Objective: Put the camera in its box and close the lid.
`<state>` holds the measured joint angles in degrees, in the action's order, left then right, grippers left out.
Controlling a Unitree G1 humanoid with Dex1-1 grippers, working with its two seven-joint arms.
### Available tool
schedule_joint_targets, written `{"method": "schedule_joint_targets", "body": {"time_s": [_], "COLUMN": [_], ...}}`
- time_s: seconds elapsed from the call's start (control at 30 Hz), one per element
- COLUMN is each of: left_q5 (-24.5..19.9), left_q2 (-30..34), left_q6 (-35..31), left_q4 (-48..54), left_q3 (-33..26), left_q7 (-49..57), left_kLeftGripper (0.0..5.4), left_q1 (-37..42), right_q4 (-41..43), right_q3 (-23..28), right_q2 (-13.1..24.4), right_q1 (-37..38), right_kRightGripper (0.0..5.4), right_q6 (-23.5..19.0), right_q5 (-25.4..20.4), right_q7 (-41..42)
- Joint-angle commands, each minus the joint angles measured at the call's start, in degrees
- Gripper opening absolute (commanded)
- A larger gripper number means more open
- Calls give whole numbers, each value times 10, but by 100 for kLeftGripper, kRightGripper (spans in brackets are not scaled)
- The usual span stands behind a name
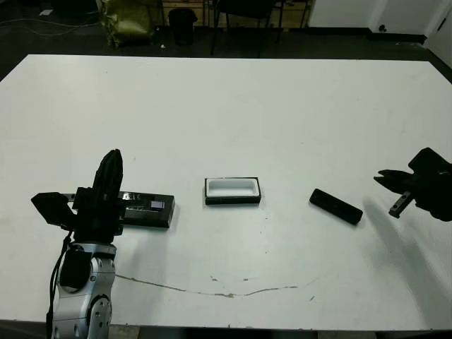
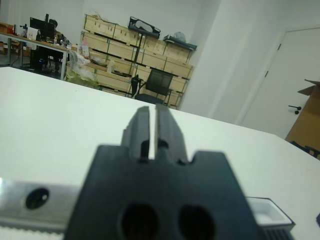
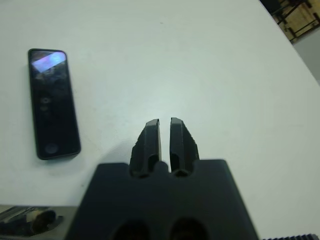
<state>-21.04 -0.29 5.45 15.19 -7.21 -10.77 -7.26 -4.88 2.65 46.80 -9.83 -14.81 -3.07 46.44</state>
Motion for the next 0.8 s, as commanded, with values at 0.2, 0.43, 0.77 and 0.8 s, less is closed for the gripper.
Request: {"method": "schedule_joint_targets", "body": {"time_s": [0.2,0.43,0.77,0.8], "left_q5": [3,6,8,7], "left_q2": [2,2,-1,0], "left_q6": [0,2,-6,-4], "left_q4": [-10,-11,-6,-7], "left_q3": [-1,-1,1,1], "left_q7": [-2,-1,4,3], "left_kLeftGripper": [2,2,2,2], "left_q1": [-7,-7,-10,-10], "right_q4": [20,7,-8,-5], "right_q3": [-17,-28,-22,-19], "right_q2": [-3,-12,-24,-23], "right_q1": [33,42,54,56], "right_kRightGripper": [0,0,0,0], "right_q6": [-5,4,12,12], "right_q5": [14,8,-13,-13], "right_q7": [-4,6,19,16]}}
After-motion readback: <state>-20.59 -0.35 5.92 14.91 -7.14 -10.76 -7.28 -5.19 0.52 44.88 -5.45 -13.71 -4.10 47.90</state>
